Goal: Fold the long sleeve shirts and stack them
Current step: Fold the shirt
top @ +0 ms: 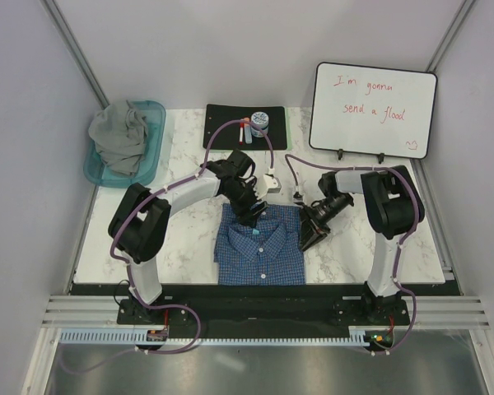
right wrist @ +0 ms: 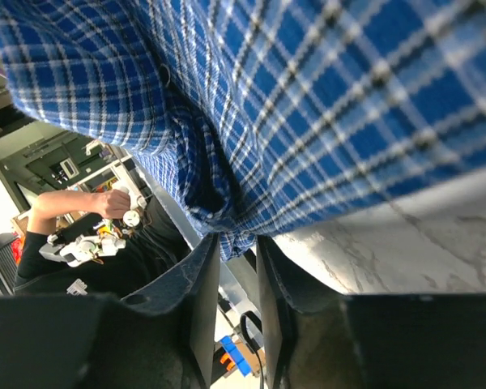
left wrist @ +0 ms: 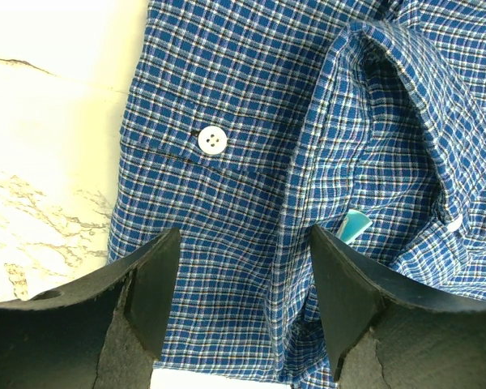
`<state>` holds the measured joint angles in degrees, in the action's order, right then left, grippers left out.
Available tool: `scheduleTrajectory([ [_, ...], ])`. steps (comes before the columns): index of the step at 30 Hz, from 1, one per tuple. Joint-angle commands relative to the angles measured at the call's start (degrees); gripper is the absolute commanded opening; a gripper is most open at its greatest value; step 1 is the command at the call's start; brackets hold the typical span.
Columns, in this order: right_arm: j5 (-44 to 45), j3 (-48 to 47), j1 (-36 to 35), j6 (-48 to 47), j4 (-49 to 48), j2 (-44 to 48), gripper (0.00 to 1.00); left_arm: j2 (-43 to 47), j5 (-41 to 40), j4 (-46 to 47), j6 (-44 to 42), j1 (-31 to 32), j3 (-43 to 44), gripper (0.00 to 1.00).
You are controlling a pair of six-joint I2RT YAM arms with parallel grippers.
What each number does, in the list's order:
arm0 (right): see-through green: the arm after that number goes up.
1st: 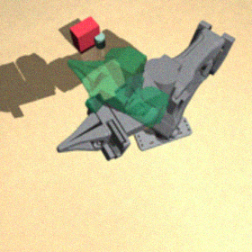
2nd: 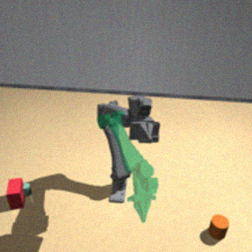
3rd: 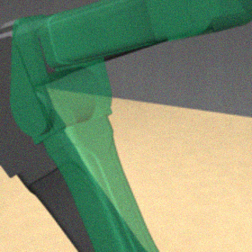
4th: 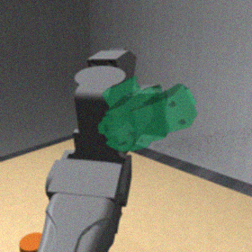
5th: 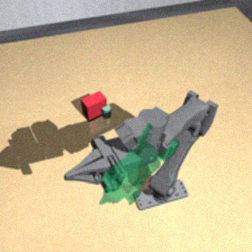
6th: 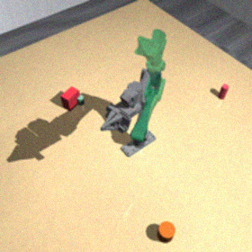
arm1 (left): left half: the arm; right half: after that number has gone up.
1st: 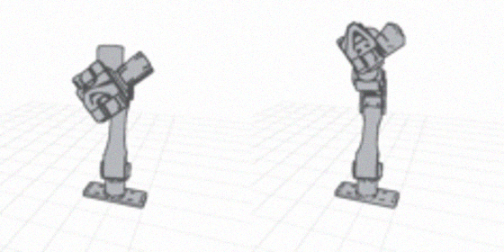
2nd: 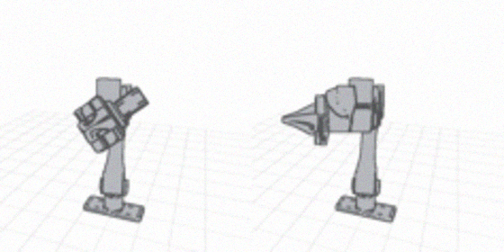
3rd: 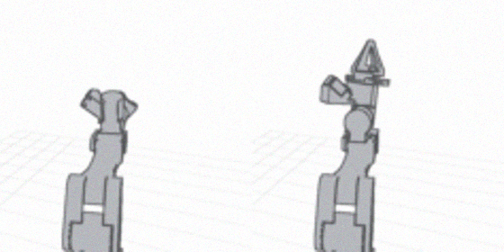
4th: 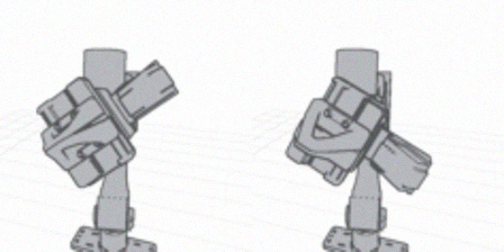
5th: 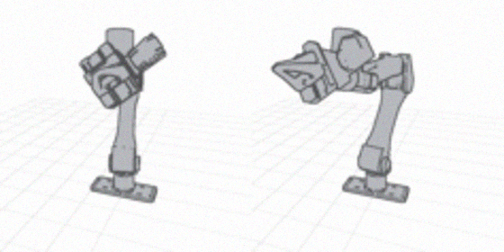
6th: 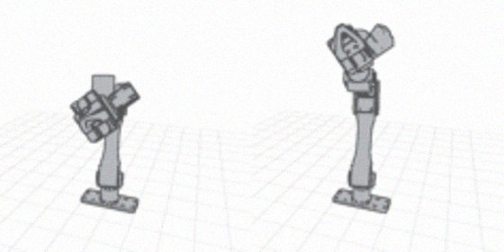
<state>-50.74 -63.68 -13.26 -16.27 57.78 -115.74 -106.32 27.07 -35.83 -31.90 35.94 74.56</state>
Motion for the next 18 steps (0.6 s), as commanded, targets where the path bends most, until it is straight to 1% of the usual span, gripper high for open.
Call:
scheduleTrajectory([
  [1,-1.2,0.0,-1.3,0.2,-0.9,-0.3,0.34,0.1,0.4,1.4,1.1,-0.3,-0.4,0.73],
  [3,-0.2,0.1,-1.9,0.5,-1.2,-0.5,0.36,0.0,0.4,1.6,1.2,-0.3,-0.5,0.73],
  [8,1.3,0.0,-1.8,0.9,-1.4,-1.9,0.35,0.3,0.5,1.7,1.3,-0.6,-0.7,0.72],
  [14,2.8,0.4,0.2,1.9,-2.0,-1.0,0.28,0.7,0.4,1.8,1.1,-1.0,-1.4,0.72],
  [15,2.8,0.4,0.2,1.9,-2.1,-0.6,0.28,0.6,0.4,1.9,1.2,-1.1,-1.4,0.72],
  [18,2.8,0.5,-0.2,2.1,-2.2,-0.2,0.37,0.5,0.4,2.1,1.5,-1.1,-1.3,0.72],
])
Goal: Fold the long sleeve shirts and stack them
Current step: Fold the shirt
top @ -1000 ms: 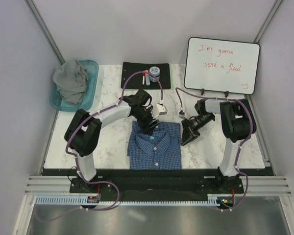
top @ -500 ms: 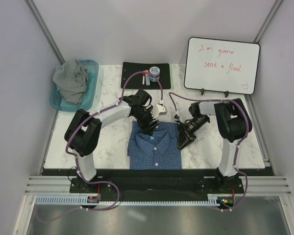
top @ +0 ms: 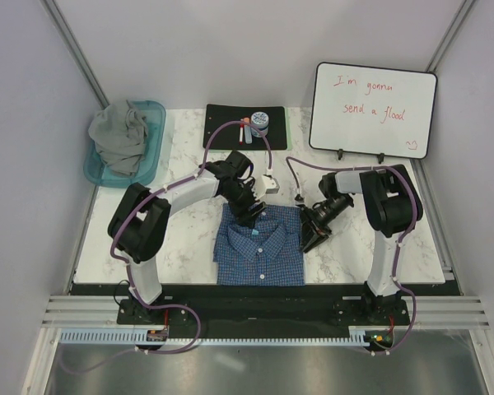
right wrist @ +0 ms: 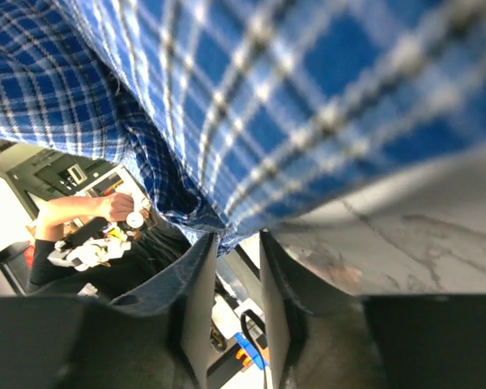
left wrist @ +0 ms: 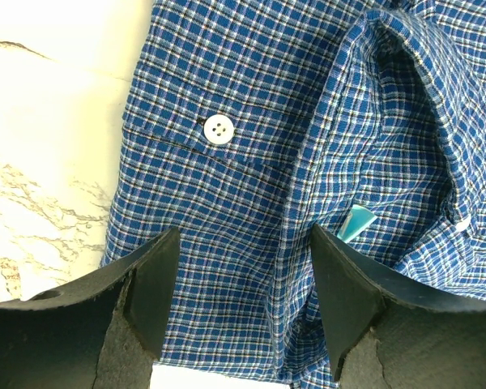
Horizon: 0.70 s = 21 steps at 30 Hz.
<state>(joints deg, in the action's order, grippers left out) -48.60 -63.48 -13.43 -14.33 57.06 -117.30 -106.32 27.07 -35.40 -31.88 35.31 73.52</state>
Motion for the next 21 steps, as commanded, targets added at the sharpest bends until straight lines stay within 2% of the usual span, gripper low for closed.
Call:
scheduleTrajectory([
  [1,1.6,0.1,-0.3,0.4,-1.5,1.5,0.4,0.4,0.3,1.6,1.6,-0.4,0.0,0.73],
  [3,1.6,0.3,-0.5,0.7,-1.8,1.9,0.43,0.3,0.3,1.7,1.7,-0.4,-0.1,0.73],
  [6,0.3,0.2,-1.2,0.4,-1.6,1.5,0.41,0.2,0.4,1.9,1.7,-0.4,0.0,0.73],
  [10,-1.0,-1.1,-1.4,-0.8,-0.6,0.1,0.19,-0.2,0.3,1.9,1.7,-0.4,0.0,0.72],
  [12,-1.2,-1.9,-1.5,-1.3,0.2,-0.4,0.12,-0.5,0.2,2.0,1.9,-0.7,0.0,0.71],
  [13,-1.1,-2.2,-1.6,-1.7,0.4,-0.3,0.02,-0.6,0.2,2.1,1.9,-0.9,0.0,0.67],
  [15,-0.3,-3.0,-1.3,-2.0,1.4,-0.3,0.0,-0.7,-0.1,2.0,1.6,-1.3,0.1,0.62],
  [16,-0.1,-3.2,-1.2,-2.3,1.7,-0.1,0.0,-0.7,-0.1,2.0,1.3,-1.7,0.2,0.53],
  [18,1.1,-4.4,-1.1,-3.3,3.1,-0.2,0.0,-0.6,0.1,1.5,0.5,-2.1,0.6,0.4],
  [19,1.8,-5.0,-1.1,-4.7,4.5,-0.4,0.0,-0.6,0.1,0.7,0.2,-2.3,1.2,0.24],
  [21,4.5,-7.2,-1.1,-6.7,6.6,-0.5,0.0,-0.5,-0.5,0.2,-0.8,-2.5,1.8,0.08],
])
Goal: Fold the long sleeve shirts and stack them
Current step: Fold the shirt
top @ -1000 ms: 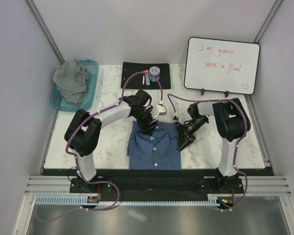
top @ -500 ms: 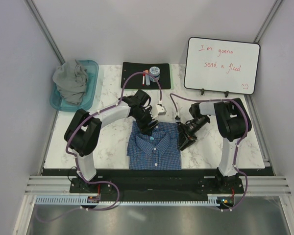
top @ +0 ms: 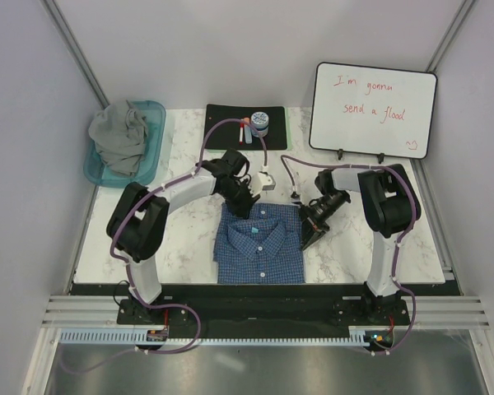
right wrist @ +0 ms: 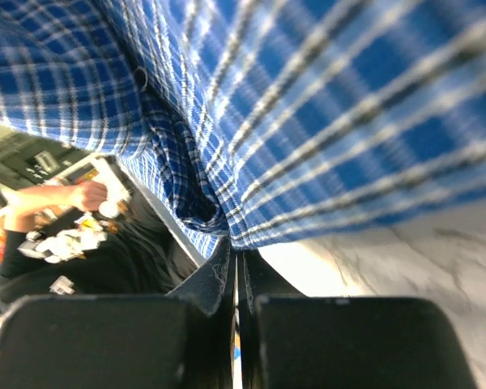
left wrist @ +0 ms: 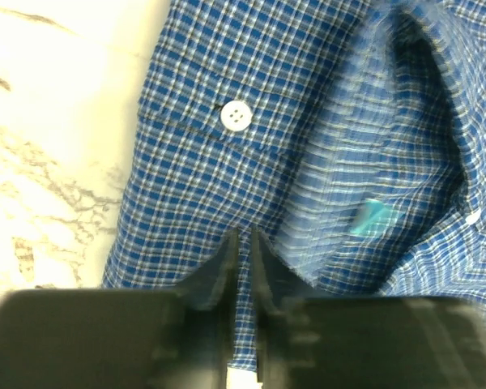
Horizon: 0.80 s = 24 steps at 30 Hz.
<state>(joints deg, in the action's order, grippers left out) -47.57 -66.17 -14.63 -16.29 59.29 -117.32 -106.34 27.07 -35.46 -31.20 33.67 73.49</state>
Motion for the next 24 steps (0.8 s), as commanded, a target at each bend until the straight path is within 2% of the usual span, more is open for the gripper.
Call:
scheduleTrajectory([
  [1,4.5,-4.9,0.1,-6.0,5.9,-0.3,0.0,0.0,-0.7,-0.1,-1.8,-1.0,2.4,0.02],
  [4,9.4,-6.0,0.0,-7.9,7.1,0.7,0.0,0.7,-0.4,-0.6,-2.7,-1.2,3.0,0.02],
  [8,10.3,-6.2,-0.8,-8.8,6.8,-1.5,0.0,1.0,0.7,-0.7,-1.8,-1.2,4.0,0.04],
  [9,10.1,-6.2,-0.9,-8.7,6.6,-1.9,0.0,1.0,1.3,-0.9,-1.2,-1.2,4.3,0.11],
  [10,9.9,-6.1,-0.9,-8.6,6.1,-2.3,0.0,1.0,2.4,-1.4,-1.5,-1.2,4.5,0.26],
  [12,9.9,-5.9,-0.9,-8.5,5.8,-2.8,0.0,0.9,4.6,-3.9,-2.4,-1.2,4.3,0.43],
  [15,10.2,-5.8,-0.9,-8.2,5.3,-2.7,0.0,0.4,5.4,-6.0,-3.4,-1.2,3.7,0.5],
  [19,11.1,-5.6,-0.9,-8.1,4.8,-2.6,0.0,0.2,7.4,-8.0,-4.8,-1.2,3.1,0.53],
  [20,11.3,-5.4,-0.9,-8.0,4.5,-2.7,0.0,0.2,8.3,-8.3,-5.2,-1.2,3.1,0.62],
  [21,11.4,-5.3,-0.9,-7.9,4.3,-2.7,0.0,-0.1,8.5,-8.7,-5.2,-1.1,3.1,0.63],
  [24,11.9,-5.2,-0.9,-7.6,3.8,-2.8,0.0,-0.4,10.0,-10.1,-5.8,-1.1,3.8,0.64],
])
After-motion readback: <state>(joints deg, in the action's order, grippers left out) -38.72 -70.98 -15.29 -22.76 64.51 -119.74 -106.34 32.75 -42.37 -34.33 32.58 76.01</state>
